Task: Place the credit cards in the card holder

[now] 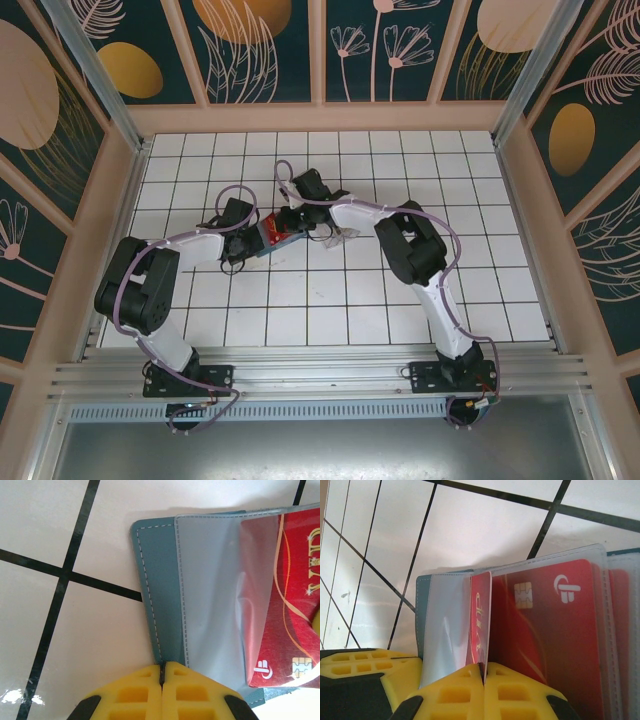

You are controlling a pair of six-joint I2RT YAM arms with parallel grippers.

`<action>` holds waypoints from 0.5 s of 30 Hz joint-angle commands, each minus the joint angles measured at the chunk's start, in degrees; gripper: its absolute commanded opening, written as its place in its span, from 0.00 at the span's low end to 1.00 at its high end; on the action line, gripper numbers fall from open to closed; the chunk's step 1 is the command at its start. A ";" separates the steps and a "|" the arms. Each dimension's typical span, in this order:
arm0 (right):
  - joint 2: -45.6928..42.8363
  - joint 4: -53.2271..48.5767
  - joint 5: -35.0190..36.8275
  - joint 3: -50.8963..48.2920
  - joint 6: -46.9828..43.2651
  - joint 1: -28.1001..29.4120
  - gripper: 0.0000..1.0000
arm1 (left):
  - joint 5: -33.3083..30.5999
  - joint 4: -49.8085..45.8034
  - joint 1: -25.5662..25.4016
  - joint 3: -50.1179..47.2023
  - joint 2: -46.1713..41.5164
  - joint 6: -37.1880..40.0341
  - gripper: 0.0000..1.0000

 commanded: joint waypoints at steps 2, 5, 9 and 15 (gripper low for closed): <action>2.97 -7.45 3.84 2.38 -3.23 -2.05 0.00 | -6.08 -3.93 1.64 -3.01 5.95 1.80 0.03; 3.54 -9.56 4.92 3.84 -4.29 -2.45 0.00 | -5.69 -3.97 1.67 -2.74 6.22 1.88 0.03; 5.03 -12.44 7.21 5.93 -6.26 -2.43 0.00 | -5.68 -3.93 1.60 -2.65 6.07 1.84 0.03; 5.39 -6.67 6.51 2.96 -3.43 -1.93 0.00 | -5.42 -3.86 1.67 -2.48 6.21 1.87 0.03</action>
